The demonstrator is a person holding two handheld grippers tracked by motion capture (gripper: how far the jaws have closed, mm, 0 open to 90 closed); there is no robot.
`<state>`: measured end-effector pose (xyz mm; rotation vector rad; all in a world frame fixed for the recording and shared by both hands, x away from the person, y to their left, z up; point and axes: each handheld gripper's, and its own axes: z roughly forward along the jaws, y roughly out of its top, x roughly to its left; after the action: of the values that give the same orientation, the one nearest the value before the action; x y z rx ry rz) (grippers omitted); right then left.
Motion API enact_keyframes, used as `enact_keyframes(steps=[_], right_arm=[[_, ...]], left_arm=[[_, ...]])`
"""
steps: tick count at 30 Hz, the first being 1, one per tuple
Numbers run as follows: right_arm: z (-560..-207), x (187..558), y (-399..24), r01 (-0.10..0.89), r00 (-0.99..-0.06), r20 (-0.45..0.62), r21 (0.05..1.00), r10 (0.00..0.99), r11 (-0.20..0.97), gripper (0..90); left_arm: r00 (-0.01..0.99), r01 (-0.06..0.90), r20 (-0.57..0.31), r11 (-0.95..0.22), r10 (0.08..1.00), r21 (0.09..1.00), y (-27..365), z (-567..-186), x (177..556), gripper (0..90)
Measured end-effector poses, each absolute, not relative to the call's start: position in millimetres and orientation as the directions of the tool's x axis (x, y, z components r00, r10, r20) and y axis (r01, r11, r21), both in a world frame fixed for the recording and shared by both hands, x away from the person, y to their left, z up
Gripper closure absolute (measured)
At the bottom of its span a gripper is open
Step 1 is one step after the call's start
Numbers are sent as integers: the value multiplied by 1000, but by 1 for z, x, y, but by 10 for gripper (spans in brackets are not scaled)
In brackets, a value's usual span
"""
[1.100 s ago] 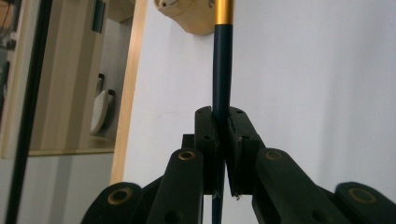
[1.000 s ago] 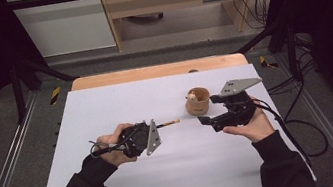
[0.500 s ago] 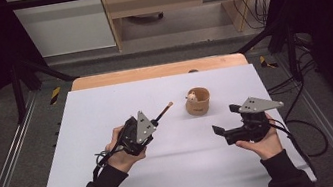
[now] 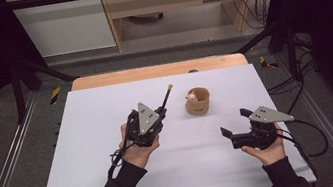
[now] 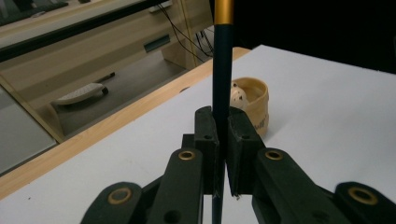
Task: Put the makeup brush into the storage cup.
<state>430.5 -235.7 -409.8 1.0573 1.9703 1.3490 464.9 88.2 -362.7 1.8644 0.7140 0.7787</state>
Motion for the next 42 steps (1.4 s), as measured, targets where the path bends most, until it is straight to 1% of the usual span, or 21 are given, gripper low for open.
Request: enact_keyframes(steps=[8,14,22,30,39,42], right_arm=[[-414,425,-230,300,-566,-3,931,824,209,54],[-415,424,-228,304,-569,1,929,822,210,52],[-417,425,-228,310,-571,8,928,821,206,49],[-419,426,-238,319,-551,33,932,834,174,40],[-422,428,-239,311,-547,4,929,837,199,28],[-421,426,-240,308,-552,21,934,834,180,30]], left_arm=[[594,133,156,-287,790,949,70,-358,475,833],[583,107,127,-231,803,967,50,-354,487,834],[582,119,69,-169,811,978,30,-351,503,834],[573,99,70,-154,816,983,6,-348,519,834],[584,98,65,-150,809,984,-23,-354,537,834],[588,102,53,-139,807,985,-32,-357,543,834]])
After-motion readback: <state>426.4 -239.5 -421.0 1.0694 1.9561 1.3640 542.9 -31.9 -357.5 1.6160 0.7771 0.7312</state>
